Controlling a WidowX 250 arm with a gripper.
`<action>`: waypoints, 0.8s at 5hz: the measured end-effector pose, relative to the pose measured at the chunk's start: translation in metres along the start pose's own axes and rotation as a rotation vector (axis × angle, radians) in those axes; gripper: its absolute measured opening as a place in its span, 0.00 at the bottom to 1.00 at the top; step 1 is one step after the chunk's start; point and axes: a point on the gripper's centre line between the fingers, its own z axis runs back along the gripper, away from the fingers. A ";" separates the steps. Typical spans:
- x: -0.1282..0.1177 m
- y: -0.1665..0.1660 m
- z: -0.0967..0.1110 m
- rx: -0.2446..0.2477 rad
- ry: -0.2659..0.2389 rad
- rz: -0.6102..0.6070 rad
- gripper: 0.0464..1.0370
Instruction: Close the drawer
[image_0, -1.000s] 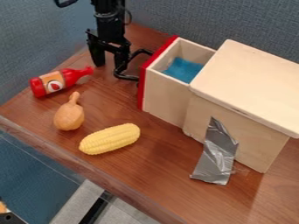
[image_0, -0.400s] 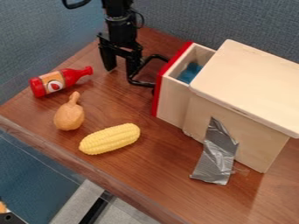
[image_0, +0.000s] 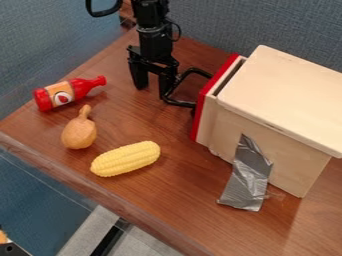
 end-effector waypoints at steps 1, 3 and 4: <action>0.000 -0.013 -0.002 -0.014 0.003 -0.017 0.96; -0.002 -0.034 0.004 -0.030 -0.006 -0.056 0.96; -0.004 -0.037 0.007 -0.039 -0.014 -0.055 0.96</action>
